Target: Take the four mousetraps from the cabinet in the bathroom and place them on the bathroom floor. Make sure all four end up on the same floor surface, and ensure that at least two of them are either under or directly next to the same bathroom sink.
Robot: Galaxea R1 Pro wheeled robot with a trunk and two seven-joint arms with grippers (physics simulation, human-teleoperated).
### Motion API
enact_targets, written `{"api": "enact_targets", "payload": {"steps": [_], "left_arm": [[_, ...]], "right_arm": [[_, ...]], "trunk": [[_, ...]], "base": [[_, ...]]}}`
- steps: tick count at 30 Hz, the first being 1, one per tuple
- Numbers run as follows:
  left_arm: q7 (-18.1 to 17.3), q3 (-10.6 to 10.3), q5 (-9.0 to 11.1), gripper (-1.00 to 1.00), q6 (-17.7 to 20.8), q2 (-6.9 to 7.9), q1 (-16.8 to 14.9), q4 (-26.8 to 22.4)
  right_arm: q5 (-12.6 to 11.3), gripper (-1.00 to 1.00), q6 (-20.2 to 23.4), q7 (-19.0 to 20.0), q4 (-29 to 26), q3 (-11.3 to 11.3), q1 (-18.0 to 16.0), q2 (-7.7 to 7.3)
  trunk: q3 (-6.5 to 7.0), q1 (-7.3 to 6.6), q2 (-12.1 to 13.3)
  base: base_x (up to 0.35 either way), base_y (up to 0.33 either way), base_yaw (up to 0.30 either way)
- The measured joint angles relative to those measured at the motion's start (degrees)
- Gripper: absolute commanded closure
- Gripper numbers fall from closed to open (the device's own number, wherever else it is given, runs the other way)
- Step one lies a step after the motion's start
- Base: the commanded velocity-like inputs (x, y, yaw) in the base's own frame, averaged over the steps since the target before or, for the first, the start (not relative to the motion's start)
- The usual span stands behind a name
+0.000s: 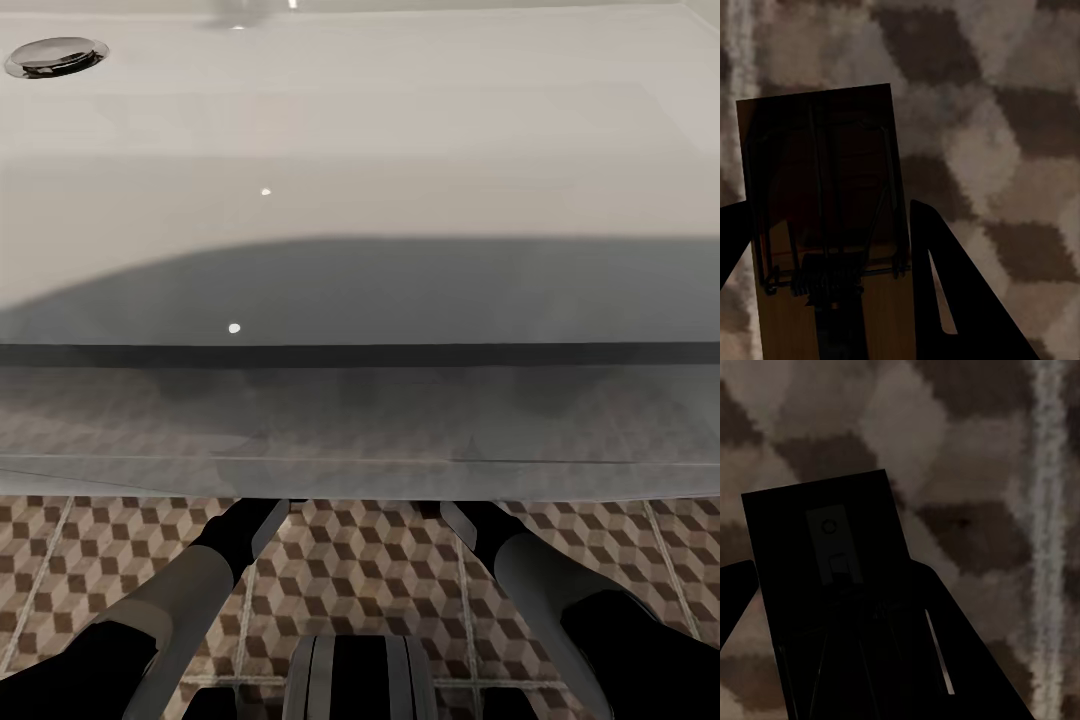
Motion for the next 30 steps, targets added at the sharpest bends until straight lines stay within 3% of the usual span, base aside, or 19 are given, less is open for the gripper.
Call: {"api": "enact_targets", "payload": {"steps": [30], "left_arm": [[0.0, 0.0, 0.0, 1.00, 0.0, 0.00, 0.0, 0.0]], "right_arm": [[0.0, 1.00, 0.0, -0.1, 0.0, 0.0, 0.0, 0.01]], "trunk": [[0.00, 0.00, 0.0]], "base": [[0.000, 0.000, 0.000]]}}
